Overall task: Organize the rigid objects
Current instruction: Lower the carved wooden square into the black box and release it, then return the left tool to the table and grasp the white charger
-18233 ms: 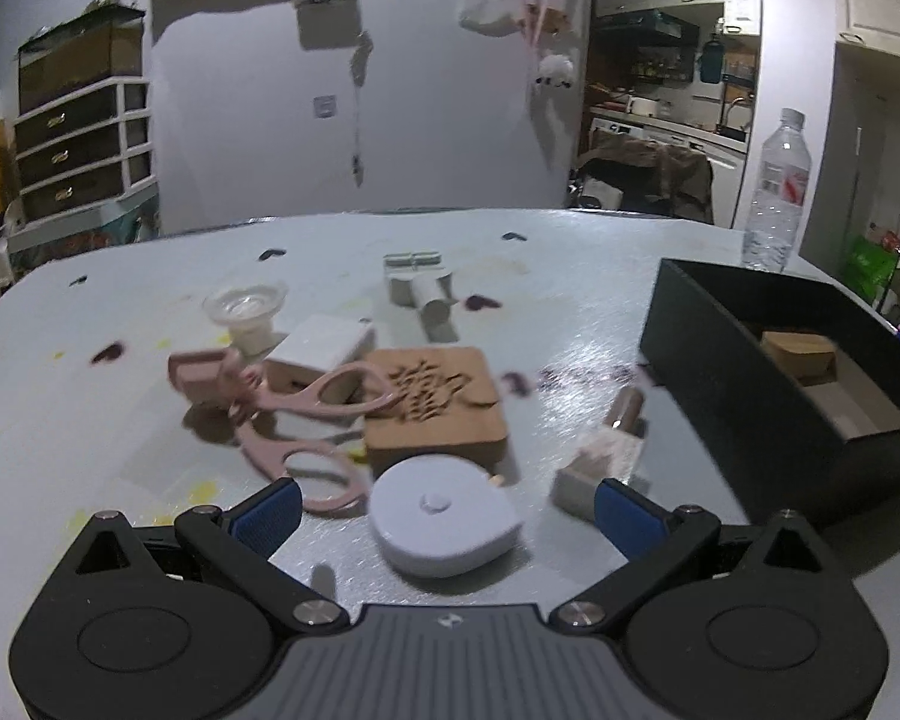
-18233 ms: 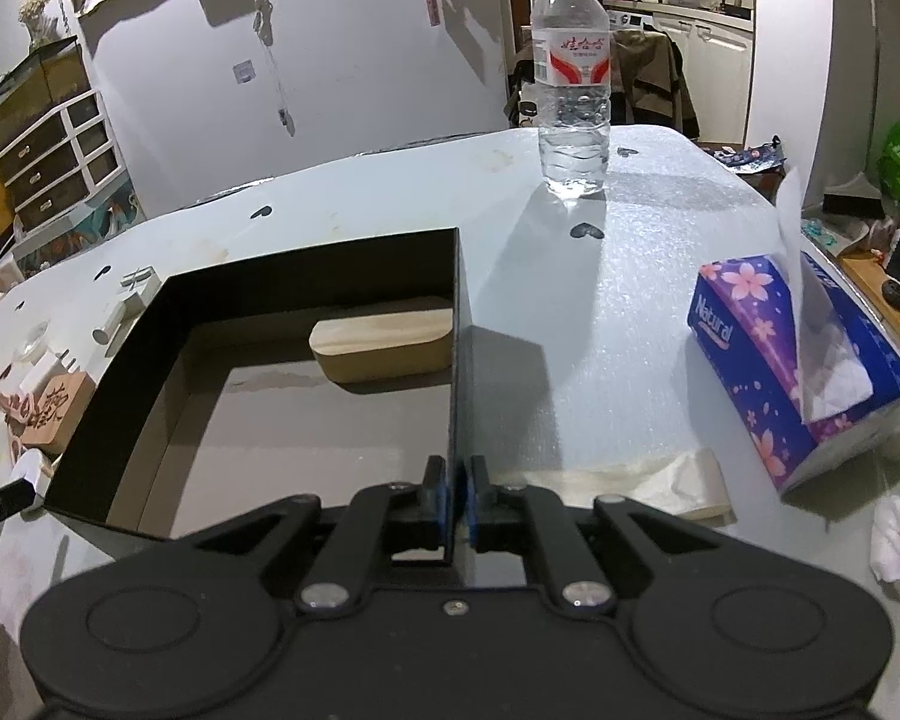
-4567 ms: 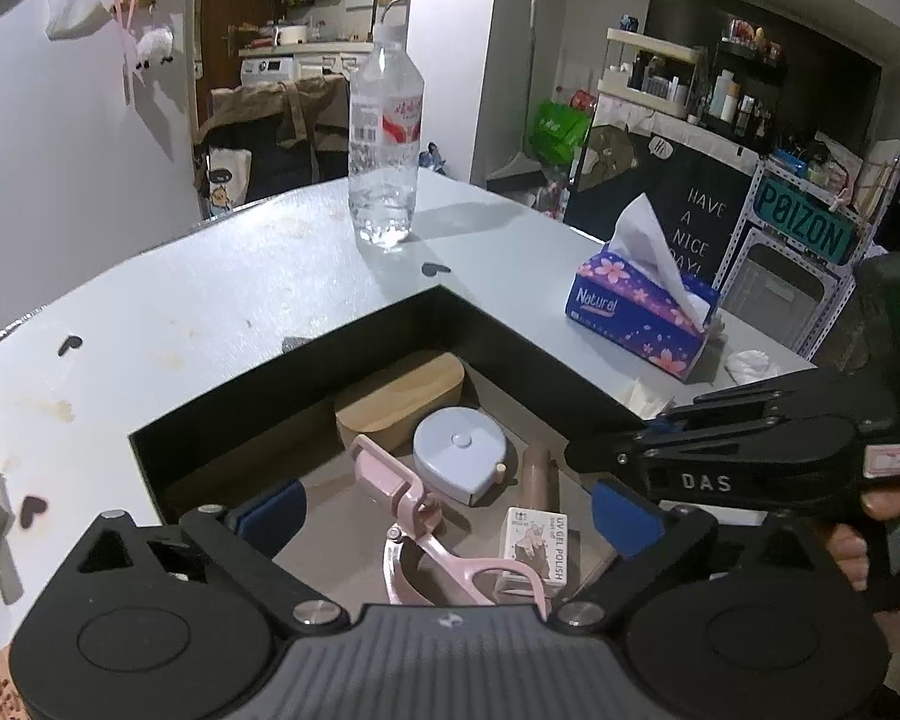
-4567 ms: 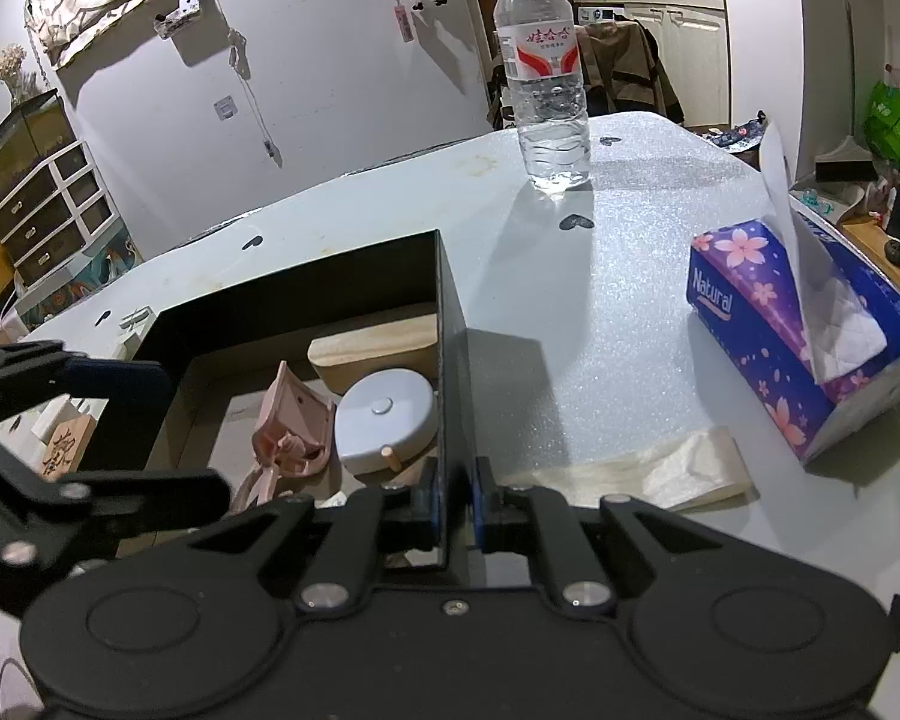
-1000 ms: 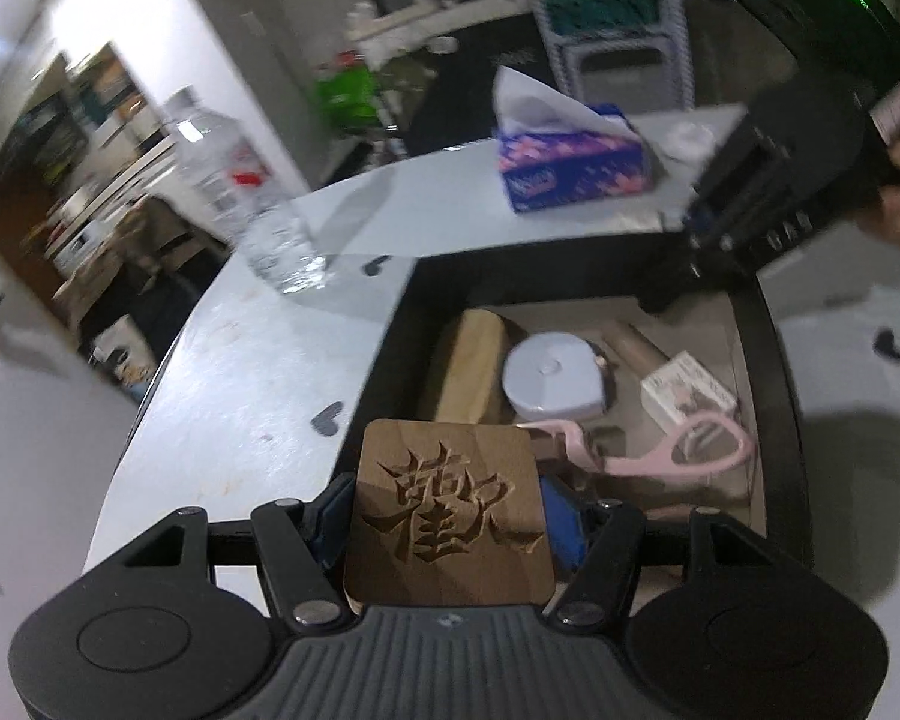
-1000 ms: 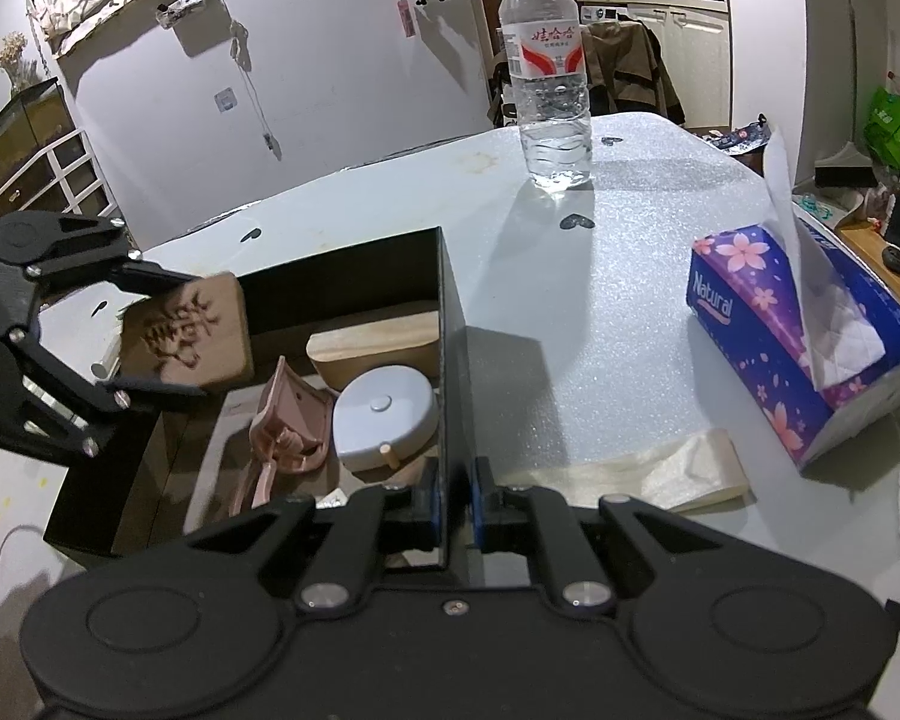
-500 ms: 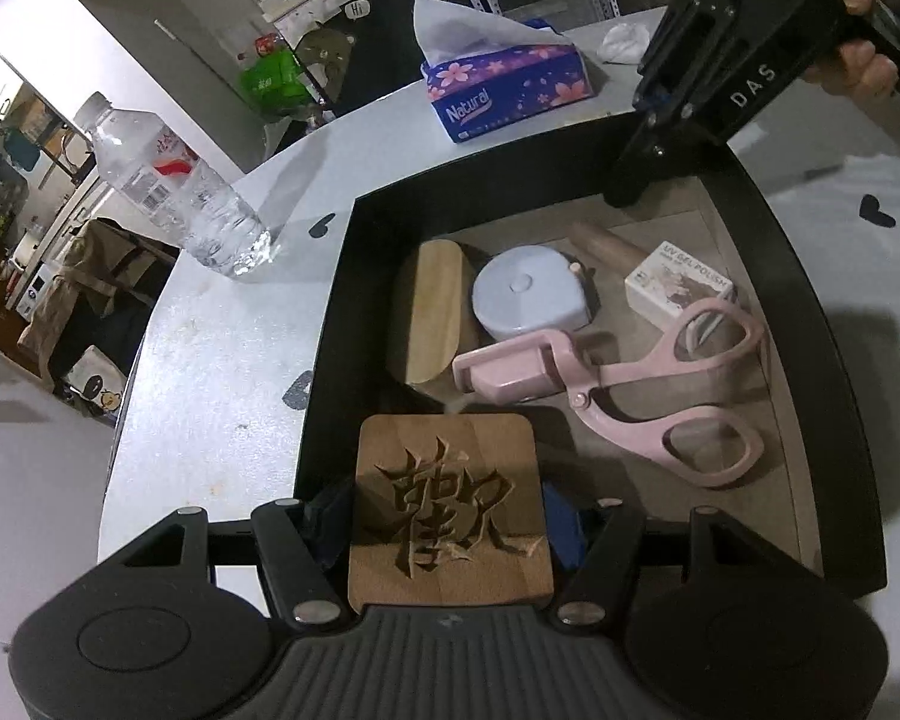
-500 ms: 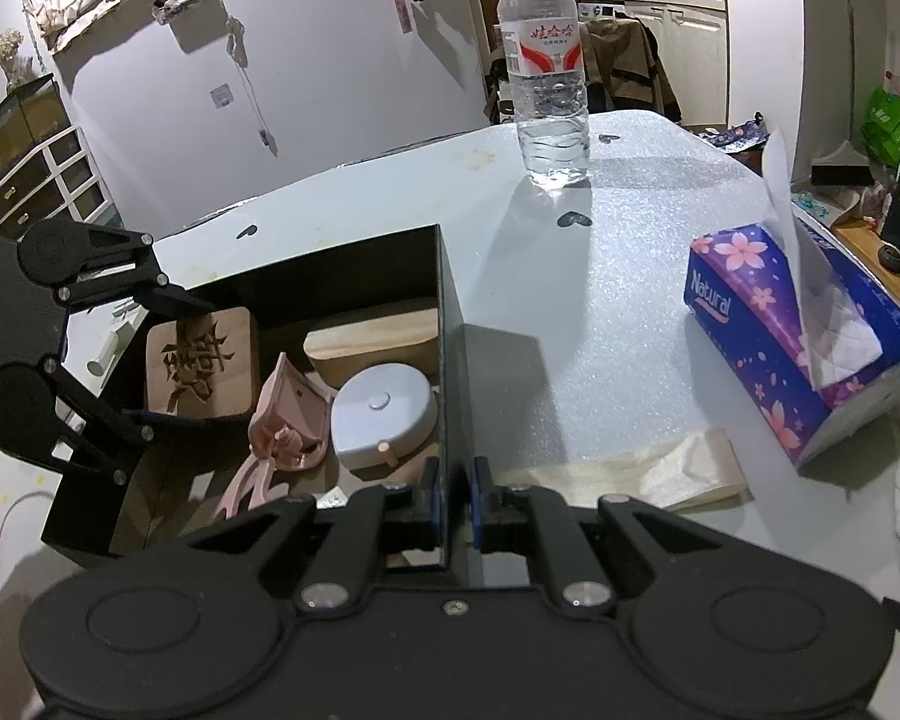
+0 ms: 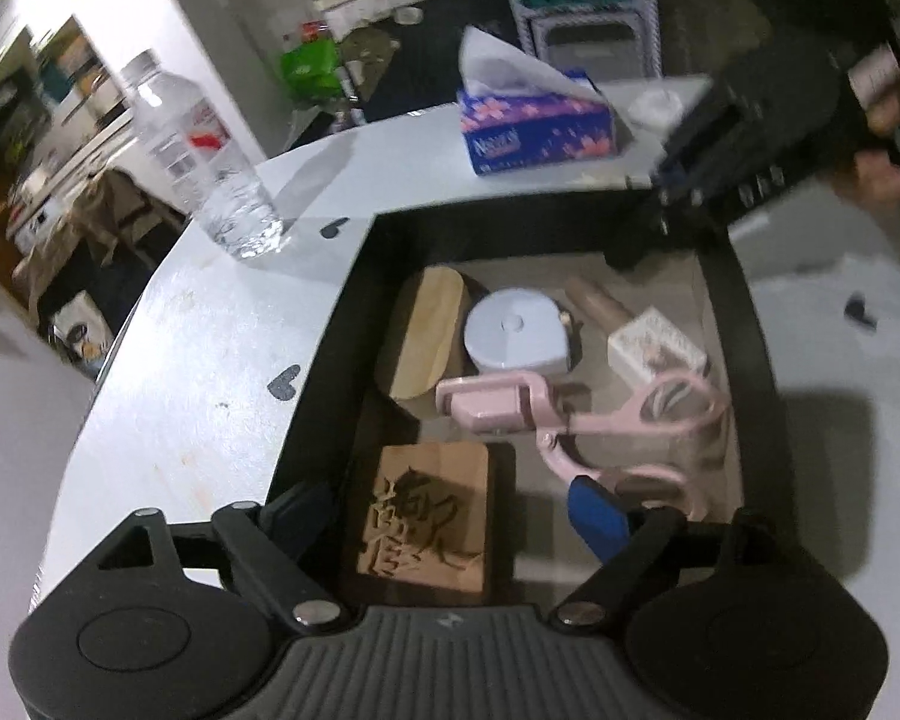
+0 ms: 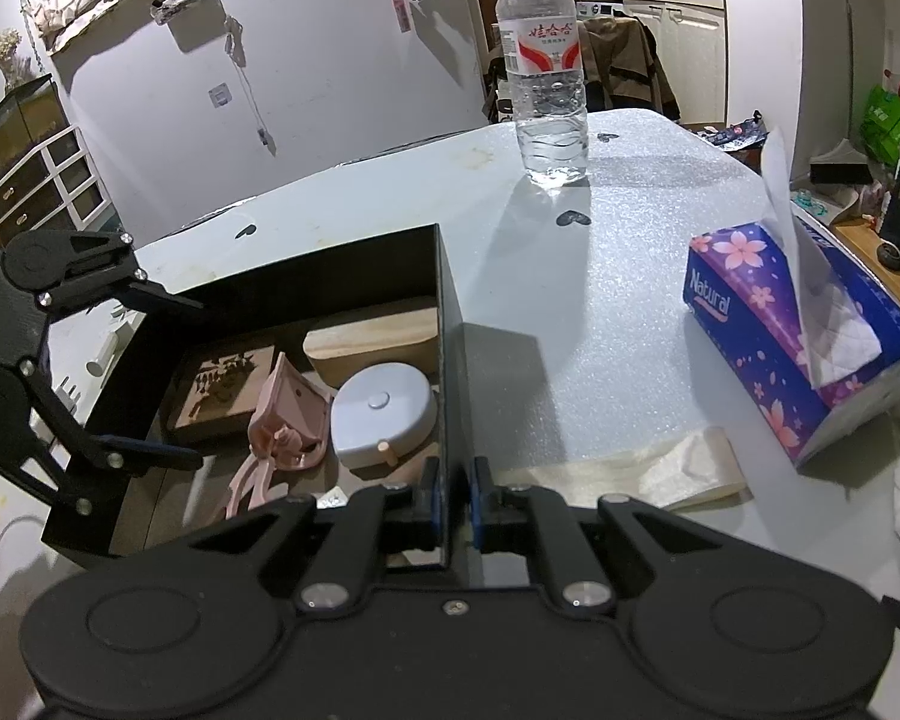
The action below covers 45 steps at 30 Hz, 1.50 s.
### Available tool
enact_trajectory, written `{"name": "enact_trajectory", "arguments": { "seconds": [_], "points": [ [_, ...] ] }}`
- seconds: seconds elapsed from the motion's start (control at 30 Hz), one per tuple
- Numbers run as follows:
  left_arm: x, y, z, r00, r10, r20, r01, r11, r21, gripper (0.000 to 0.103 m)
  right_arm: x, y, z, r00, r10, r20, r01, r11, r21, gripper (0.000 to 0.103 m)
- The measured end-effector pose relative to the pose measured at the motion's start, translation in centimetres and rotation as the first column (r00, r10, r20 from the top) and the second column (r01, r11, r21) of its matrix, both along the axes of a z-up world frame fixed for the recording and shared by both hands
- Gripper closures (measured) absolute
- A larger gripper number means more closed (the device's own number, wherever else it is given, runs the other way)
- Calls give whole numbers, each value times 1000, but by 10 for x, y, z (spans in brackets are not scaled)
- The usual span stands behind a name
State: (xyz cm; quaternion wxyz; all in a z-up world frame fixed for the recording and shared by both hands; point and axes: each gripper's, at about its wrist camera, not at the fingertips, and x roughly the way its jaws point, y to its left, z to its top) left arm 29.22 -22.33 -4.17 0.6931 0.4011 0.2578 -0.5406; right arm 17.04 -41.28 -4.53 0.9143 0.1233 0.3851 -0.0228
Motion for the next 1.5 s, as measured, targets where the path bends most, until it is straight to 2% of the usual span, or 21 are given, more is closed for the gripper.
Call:
{"name": "enact_trajectory", "arguments": {
  "seconds": [0.33, 0.63, 0.93, 1.1, 1.23, 1.33, 1.5],
  "points": [
    [-11, 3, 31, 986, 67, -152, -86, 989, -124, 6, 0, 0, 0, 1000, 2, -5, -2, 1000, 0, 94],
    [-30, 9, 48, 957, 137, -256, -188, 964, -188, 0, 0, 0, 0, 1000, 3, -4, -3, 1000, -1, 94],
    [-55, 23, 54, 941, 231, -248, -288, 930, -227, 0, 1, -1, 0, 1000, 3, -2, -3, 1000, 1, 94],
    [-64, 38, 55, 910, 318, -266, -384, 889, -248, 0, 0, -1, 0, 1000, 6, 1, -6, 1000, 3, 93],
    [-69, 57, 52, 873, 389, -294, -467, 841, -274, 0, -1, -2, 0, 1000, 8, 6, -8, 1000, 8, 93],
    [-69, 72, 46, 837, 452, -308, -534, 797, -283, 0, -2, -3, 0, 1000, 11, 7, -11, 1000, 10, 93],
    [-65, 101, 32, 762, 560, -327, -645, 704, -298, 0, -2, -2, 0, 1000, 13, 7, -13, 1000, 9, 93]
  ]
}}
